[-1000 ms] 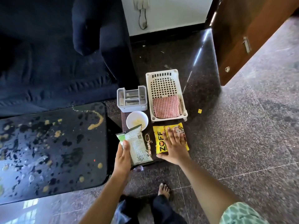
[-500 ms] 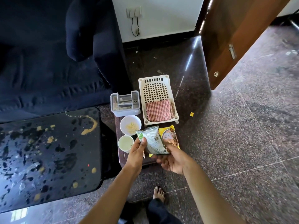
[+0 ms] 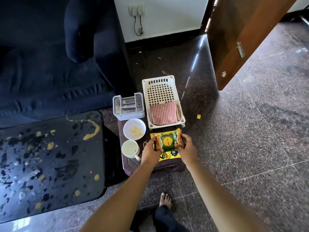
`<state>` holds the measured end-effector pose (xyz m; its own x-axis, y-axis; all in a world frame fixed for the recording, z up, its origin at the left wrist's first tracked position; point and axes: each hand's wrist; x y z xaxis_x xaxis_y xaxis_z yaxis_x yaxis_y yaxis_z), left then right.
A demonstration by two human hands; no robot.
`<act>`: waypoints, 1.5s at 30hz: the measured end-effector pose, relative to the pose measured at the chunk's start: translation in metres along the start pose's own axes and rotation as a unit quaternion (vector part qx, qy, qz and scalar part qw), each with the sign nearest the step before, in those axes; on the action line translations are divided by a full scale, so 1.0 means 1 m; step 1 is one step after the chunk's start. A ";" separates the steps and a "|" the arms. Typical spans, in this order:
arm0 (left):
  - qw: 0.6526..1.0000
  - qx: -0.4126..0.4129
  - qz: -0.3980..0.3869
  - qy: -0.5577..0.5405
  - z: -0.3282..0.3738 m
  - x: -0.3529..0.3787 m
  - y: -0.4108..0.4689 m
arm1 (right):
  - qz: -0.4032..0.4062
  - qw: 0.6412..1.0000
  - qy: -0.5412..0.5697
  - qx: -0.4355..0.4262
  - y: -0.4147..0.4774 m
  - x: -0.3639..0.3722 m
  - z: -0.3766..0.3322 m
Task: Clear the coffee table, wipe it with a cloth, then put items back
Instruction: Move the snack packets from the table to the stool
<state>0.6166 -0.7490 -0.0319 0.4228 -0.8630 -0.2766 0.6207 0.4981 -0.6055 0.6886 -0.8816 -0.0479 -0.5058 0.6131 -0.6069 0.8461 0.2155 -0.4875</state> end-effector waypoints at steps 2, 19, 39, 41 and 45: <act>0.998 -0.007 -0.007 0.060 -0.004 0.000 0.002 | 0.026 0.996 -0.085 -0.023 0.003 0.003 0.003; 0.951 0.169 0.006 0.257 0.042 -0.002 0.026 | 0.116 0.933 -0.267 -0.214 0.056 -0.022 -0.059; 0.771 0.130 -0.056 0.622 0.057 -0.008 0.069 | -0.058 0.747 -0.607 -0.265 0.167 0.008 -0.118; 0.770 0.133 -0.057 0.621 0.059 -0.010 0.070 | -0.052 0.742 -0.613 -0.266 0.168 0.010 -0.121; 0.781 0.151 -0.051 0.603 0.062 -0.014 0.072 | -0.028 0.726 -0.629 -0.278 0.174 0.014 -0.130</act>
<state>0.6964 -0.6960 -0.0251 -0.4564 -0.2600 -0.8509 0.8152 0.2609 -0.5170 0.8509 -0.7370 -0.0596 -0.0003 -0.5114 -0.8594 0.5780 0.7012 -0.4175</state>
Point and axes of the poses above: each hand's wrist, its own y-axis towards the middle knuckle, its own x-axis out of the palm, z = x × y, and after that the axes turned 15 degrees about -y, right-handed
